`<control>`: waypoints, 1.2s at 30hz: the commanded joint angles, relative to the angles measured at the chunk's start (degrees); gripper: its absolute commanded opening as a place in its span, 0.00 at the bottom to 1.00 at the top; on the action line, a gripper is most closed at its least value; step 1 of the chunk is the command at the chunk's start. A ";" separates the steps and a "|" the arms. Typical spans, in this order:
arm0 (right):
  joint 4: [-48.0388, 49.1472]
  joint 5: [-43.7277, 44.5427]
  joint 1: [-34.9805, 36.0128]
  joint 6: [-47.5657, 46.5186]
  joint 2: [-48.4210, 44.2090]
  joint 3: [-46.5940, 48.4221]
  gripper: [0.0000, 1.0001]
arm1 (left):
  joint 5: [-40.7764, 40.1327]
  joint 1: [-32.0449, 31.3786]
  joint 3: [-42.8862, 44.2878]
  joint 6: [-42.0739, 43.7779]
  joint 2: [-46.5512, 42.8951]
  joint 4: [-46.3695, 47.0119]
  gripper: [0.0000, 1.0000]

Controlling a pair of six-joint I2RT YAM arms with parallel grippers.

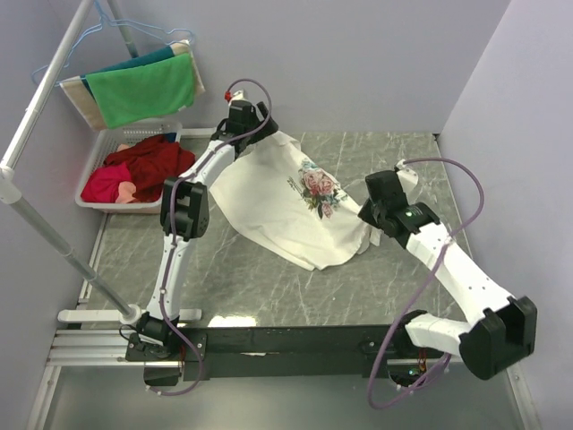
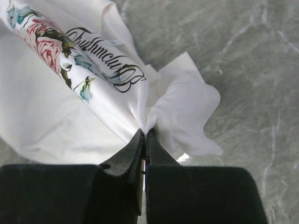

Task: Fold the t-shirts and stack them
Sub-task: Flatten the tshirt out

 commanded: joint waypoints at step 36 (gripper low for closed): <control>-31.16 -8.90 -1.58 1.86 9.41 -5.42 0.00 | -15.96 1.56 -9.44 0.99 -11.69 -28.22 0.90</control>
